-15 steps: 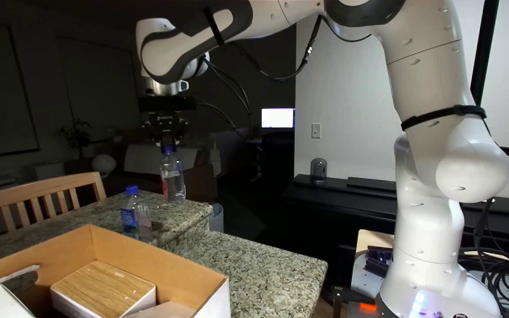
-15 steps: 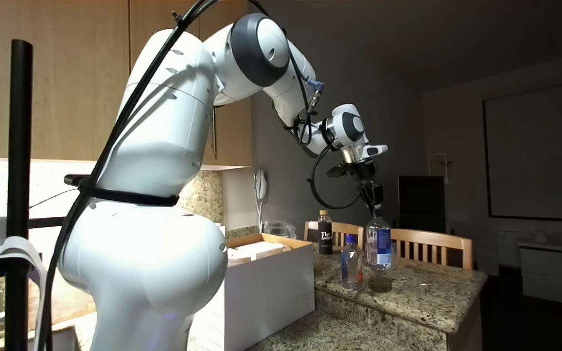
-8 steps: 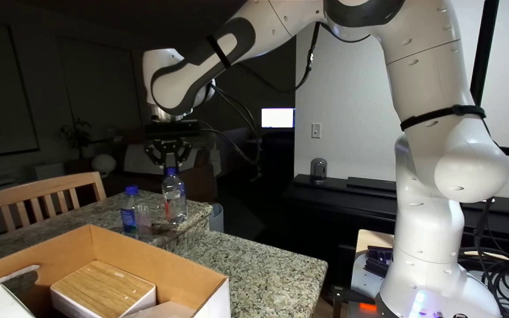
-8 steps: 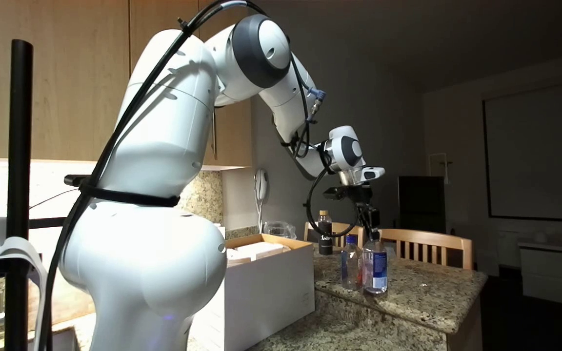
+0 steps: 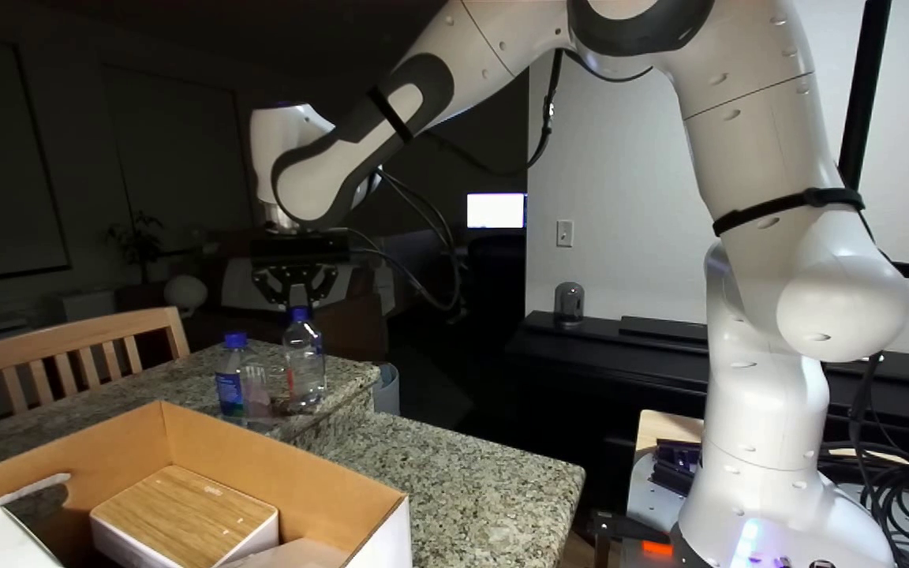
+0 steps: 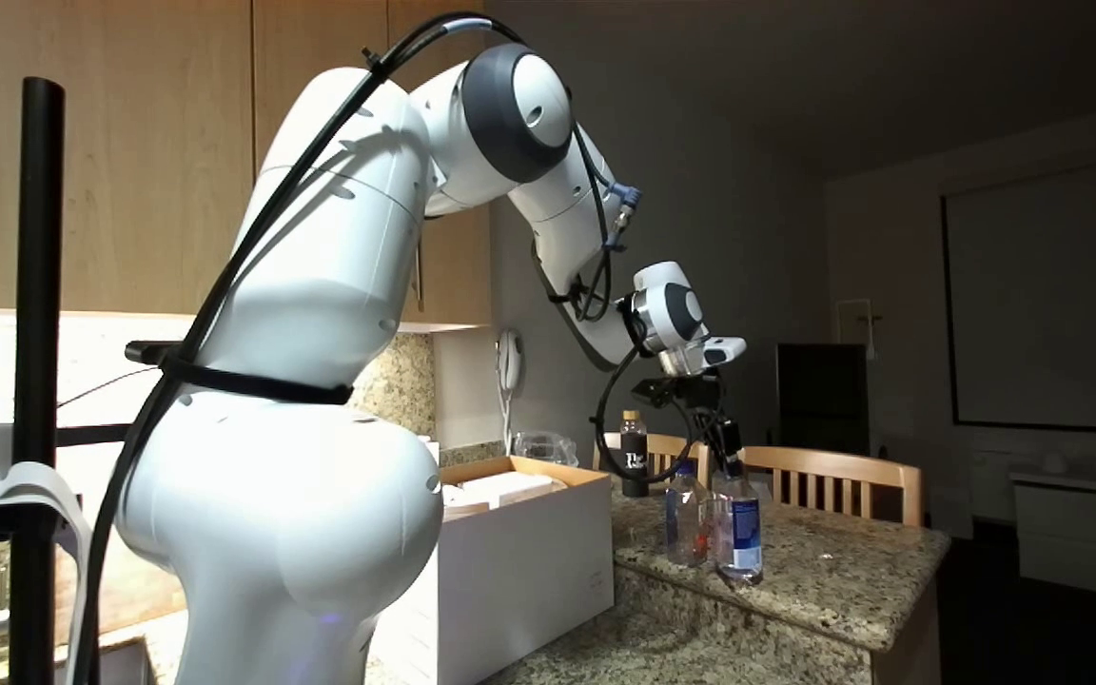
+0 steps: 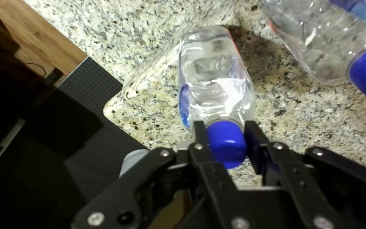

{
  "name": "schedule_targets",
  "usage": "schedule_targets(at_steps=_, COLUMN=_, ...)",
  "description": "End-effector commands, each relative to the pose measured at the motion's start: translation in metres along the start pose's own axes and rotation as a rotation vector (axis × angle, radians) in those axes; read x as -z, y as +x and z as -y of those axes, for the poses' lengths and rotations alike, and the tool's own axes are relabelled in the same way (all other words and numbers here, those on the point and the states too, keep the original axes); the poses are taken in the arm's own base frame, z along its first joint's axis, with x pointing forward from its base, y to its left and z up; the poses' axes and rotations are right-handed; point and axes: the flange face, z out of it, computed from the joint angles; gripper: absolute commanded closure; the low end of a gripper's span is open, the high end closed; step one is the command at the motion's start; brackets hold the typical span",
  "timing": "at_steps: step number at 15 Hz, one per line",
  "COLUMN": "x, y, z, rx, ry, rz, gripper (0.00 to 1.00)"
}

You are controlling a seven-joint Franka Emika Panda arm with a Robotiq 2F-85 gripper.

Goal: Remove the water bottles from the white storage box.

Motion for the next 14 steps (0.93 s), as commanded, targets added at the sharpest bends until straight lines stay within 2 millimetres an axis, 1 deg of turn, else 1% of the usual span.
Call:
schedule_targets(at_steps=1, x=0.006, y=0.003, z=0.004, rx=-0.024, ry=0.009, rz=-0.03, gripper=0.85)
schedule_targets(at_steps=2, x=0.007, y=0.003, z=0.005, rx=-0.023, ry=0.011, rz=-0.027, gripper=0.42)
schedule_targets(at_steps=3, x=0.007, y=0.004, z=0.005, rx=-0.022, ry=0.011, rz=-0.025, gripper=0.41)
schedule_targets(at_steps=4, x=0.009, y=0.005, z=0.005, rx=-0.024, ry=0.014, rz=-0.026, gripper=0.36)
schedule_targets(at_steps=9, x=0.02, y=0.012, z=0.007, rx=-0.032, ry=0.027, rz=-0.043, gripper=0.03)
schedule_targets(at_steps=11, x=0.025, y=0.013, z=0.007, rx=-0.035, ry=0.031, rz=-0.05, gripper=0.0)
schedule_targets(at_steps=14, x=0.035, y=0.015, z=0.006, rx=-0.035, ry=0.04, rz=-0.06, gripper=0.0)
